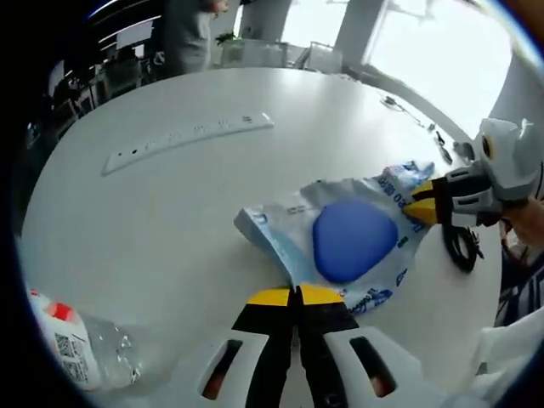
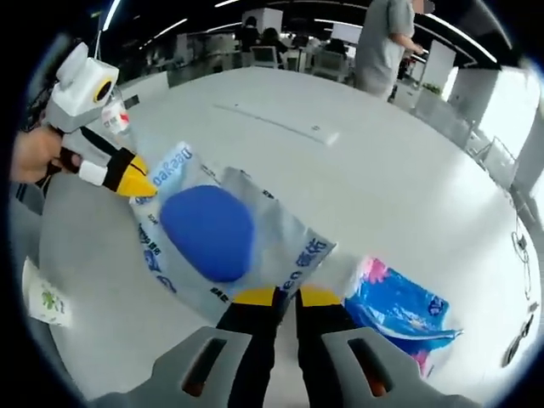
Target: Arrange the tabletop items into an orderly group along one side of the table until the central work area is clear of visible clutter.
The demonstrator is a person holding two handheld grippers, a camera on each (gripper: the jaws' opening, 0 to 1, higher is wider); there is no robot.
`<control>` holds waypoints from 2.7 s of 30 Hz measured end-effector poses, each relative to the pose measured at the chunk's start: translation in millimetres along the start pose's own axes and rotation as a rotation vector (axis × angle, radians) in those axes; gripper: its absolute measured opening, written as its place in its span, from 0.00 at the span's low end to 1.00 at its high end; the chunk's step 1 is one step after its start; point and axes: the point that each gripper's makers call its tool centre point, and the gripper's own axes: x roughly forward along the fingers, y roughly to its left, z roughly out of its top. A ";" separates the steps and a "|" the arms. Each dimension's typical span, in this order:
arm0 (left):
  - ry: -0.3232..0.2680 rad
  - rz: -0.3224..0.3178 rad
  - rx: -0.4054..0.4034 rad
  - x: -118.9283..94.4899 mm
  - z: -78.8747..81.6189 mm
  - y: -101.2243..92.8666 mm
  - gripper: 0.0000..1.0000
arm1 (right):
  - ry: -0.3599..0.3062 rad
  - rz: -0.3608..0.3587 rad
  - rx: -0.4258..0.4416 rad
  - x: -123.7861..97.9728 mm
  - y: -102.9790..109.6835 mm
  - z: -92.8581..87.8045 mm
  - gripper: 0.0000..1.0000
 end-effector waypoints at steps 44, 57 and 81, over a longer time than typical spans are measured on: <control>-0.017 0.027 -0.049 3.2 3.5 3.5 0.00 | -0.034 -0.017 -0.058 -8.8 2.4 17.4 0.36; -0.033 0.057 -0.027 3.7 5.2 4.7 0.03 | -0.140 -0.034 -0.027 -29.1 -2.3 34.7 0.39; -0.189 0.004 0.107 -36.0 24.9 -14.0 0.79 | -0.240 -0.006 0.030 -64.1 7.1 35.3 0.72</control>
